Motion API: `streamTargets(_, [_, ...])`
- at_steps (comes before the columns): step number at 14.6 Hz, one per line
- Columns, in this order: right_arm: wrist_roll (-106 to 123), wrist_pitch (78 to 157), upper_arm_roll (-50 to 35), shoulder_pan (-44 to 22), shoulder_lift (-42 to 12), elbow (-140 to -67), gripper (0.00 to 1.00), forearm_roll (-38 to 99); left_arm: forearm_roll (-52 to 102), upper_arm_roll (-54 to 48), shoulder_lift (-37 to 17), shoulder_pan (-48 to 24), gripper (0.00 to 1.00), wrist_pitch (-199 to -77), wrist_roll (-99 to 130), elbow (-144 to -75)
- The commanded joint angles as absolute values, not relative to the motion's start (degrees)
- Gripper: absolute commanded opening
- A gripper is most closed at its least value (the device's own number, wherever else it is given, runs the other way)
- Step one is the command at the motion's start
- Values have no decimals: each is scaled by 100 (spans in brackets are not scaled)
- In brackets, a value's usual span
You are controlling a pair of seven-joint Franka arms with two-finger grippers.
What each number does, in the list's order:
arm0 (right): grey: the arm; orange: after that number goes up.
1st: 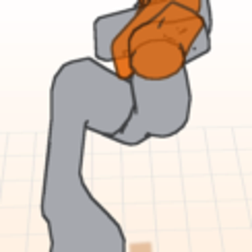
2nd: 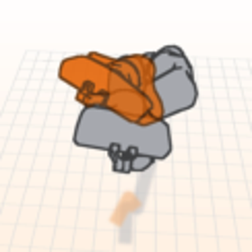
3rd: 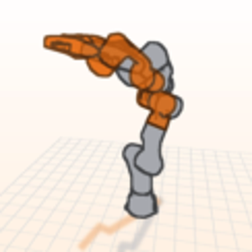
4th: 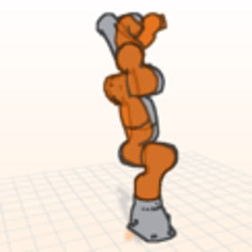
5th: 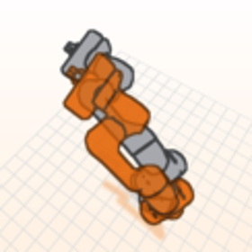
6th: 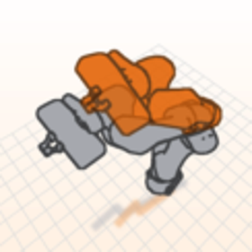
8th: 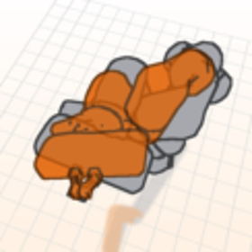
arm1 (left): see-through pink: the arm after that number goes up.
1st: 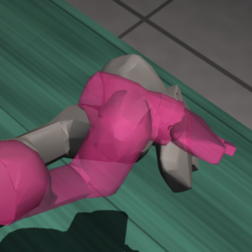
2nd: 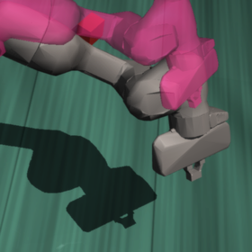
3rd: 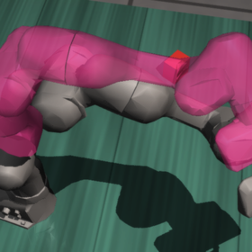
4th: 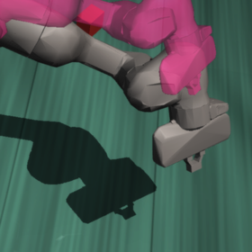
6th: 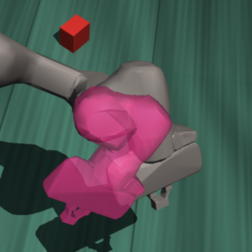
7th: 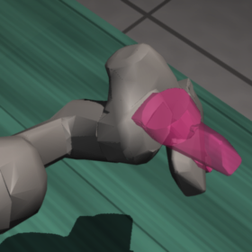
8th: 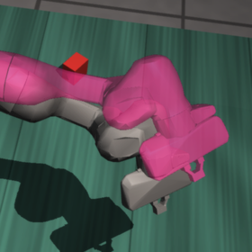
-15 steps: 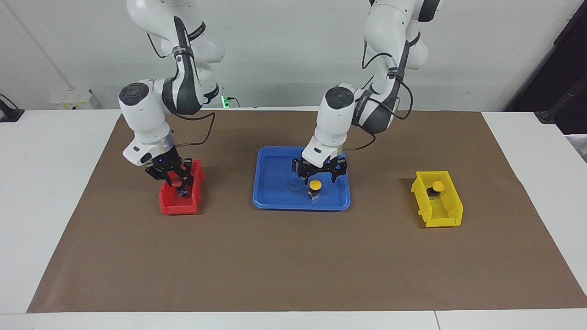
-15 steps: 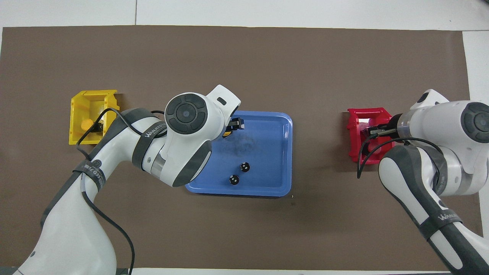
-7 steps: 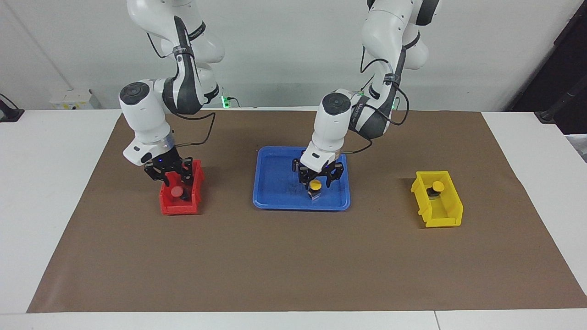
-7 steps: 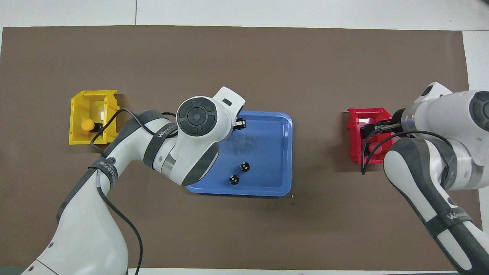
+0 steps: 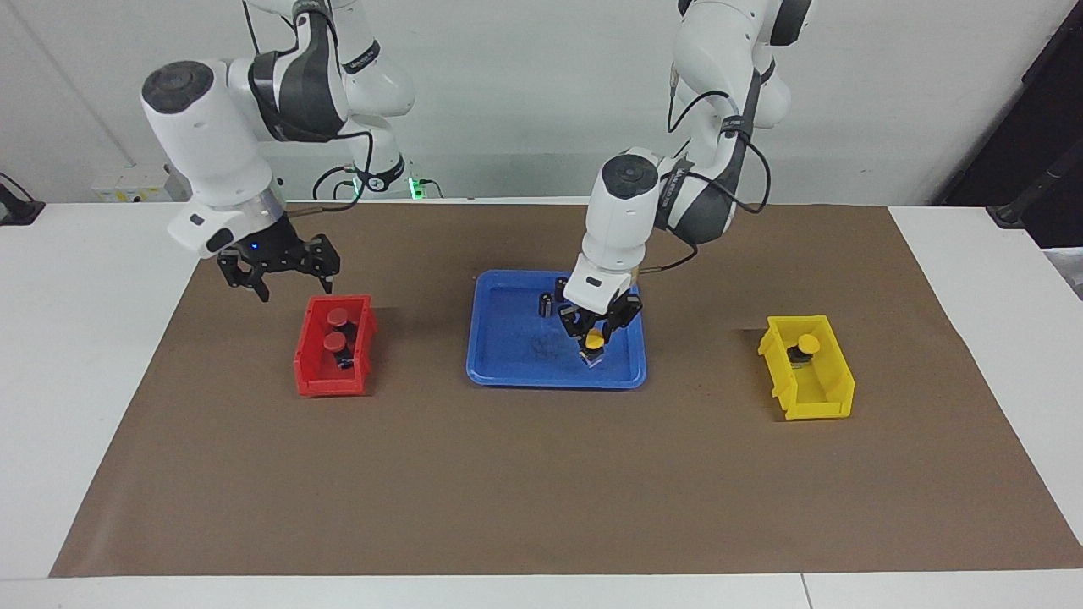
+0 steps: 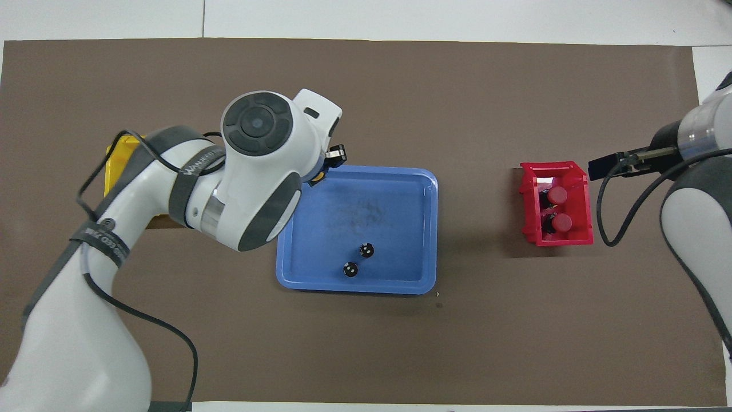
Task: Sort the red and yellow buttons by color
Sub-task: 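Lower the yellow button into the yellow bin with the left gripper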
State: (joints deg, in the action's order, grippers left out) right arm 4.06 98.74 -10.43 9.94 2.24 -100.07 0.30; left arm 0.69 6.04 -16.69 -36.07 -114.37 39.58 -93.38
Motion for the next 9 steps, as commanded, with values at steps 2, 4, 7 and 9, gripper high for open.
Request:
streamTargets(2, [9,9019,-1046,1072,158,-9257,100,132,123,703,-1389,-2333,1,-10978,2394,-9308])
streamTargets(4, [-18,8694,-1037,1098,123,-8922,100,62,210,659,-1389,-1551,1,-10794,1403,-9273])
streamTargets(7, [9,8412,-713,1213,114,-8807,100,70,658,721,-1380,-794,1,-10617,-354,-9184])
streamTargets(9, [70,8420,-607,1222,123,-8851,100,62,930,712,-1257,-432,1,-10705,-1288,-9456])
